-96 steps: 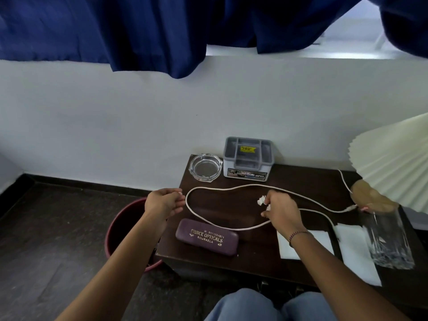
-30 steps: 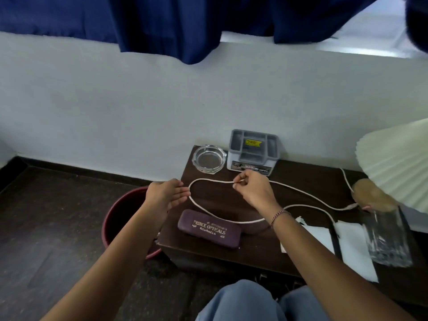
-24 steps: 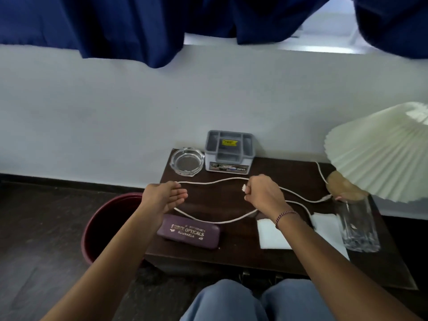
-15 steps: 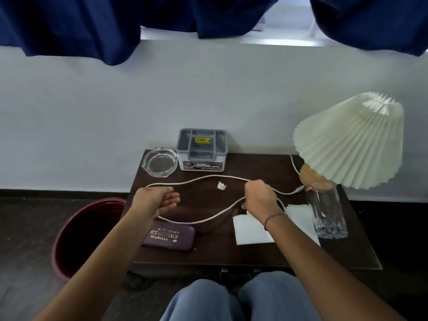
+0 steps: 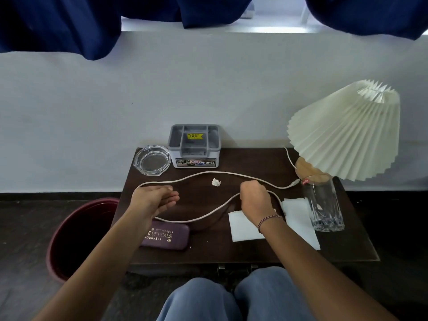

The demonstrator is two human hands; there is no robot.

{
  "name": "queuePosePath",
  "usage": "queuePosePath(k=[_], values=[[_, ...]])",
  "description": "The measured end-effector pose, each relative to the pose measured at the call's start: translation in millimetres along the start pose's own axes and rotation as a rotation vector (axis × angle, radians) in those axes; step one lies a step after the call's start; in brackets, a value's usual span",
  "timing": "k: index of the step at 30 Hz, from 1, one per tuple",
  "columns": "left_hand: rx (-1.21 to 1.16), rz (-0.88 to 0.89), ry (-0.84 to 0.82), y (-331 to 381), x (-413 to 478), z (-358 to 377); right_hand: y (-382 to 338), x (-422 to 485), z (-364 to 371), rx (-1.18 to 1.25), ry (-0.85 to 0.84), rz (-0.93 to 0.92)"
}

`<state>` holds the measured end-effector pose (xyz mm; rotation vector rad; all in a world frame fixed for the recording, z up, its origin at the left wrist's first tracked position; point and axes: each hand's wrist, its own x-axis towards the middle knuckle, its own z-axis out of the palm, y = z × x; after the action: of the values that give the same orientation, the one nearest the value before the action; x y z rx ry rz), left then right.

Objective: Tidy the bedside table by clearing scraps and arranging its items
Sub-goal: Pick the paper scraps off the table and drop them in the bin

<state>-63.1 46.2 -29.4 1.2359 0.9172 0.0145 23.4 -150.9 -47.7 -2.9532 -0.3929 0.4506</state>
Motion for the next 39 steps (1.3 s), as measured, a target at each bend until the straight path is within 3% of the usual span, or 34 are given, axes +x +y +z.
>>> queuePosePath(k=[3, 9, 13, 17, 21, 26, 33, 39], values=[[-0.013, 0.000, -0.010, -1, -1, 3, 2, 1, 0, 0.019, -0.024, 0.006], [0.016, -0.009, -0.014, 2, -4, 7, 1, 0, -14, 0.069, 0.175, -0.142], [-0.008, 0.009, -0.077, 7, -11, 12, -25, -3, -31, 0.418, 0.391, -0.245], [-0.082, 0.046, -0.148, 11, -21, 16, -66, -5, -35, 0.838, 0.329, -0.190], [-0.163, 0.102, -0.147, 14, -26, 2, -101, -9, -25, 1.045, 0.199, -0.119], [-0.202, 0.153, -0.078, 17, -25, -29, -137, -19, -15, 1.185, 0.091, -0.136], [-0.233, 0.176, 0.103, 21, -21, -73, -178, -30, -5, 1.121, 0.104, -0.217], [-0.355, 0.079, 0.382, 17, -5, -133, -198, -29, 6, 1.110, 0.129, -0.219]])
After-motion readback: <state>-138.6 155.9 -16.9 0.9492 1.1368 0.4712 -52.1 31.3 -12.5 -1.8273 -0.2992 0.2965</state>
